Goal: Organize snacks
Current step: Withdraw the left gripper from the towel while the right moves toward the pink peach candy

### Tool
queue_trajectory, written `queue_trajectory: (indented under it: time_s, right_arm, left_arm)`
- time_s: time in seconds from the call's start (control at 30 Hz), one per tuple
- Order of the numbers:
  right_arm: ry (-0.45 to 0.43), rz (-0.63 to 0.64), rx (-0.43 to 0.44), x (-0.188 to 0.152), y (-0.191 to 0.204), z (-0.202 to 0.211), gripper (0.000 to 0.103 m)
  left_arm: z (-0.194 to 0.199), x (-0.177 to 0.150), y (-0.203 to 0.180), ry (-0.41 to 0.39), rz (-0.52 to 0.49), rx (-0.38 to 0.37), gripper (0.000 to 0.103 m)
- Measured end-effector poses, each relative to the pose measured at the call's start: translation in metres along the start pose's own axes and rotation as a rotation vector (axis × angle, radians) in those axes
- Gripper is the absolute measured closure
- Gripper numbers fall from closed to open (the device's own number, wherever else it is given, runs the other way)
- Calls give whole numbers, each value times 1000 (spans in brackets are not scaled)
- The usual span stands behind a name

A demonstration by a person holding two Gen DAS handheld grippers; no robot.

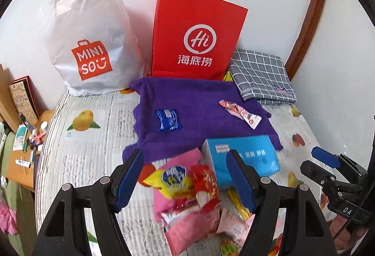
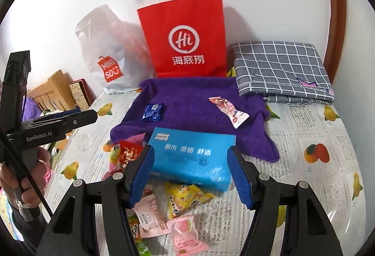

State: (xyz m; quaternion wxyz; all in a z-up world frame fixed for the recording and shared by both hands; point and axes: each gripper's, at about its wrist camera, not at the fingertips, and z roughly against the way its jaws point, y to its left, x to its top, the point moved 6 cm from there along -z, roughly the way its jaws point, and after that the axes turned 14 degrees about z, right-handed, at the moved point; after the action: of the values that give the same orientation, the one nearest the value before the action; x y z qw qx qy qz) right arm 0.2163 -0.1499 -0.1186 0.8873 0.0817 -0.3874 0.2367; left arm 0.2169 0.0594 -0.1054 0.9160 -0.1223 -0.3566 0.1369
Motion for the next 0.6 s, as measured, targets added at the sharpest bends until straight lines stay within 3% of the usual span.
queue_trajectory:
  time_s: [0.6]
  right_arm:
    - [48, 78, 41, -55, 42, -11, 43]
  left_arm:
    - [4, -47, 18, 3, -48, 72, 32]
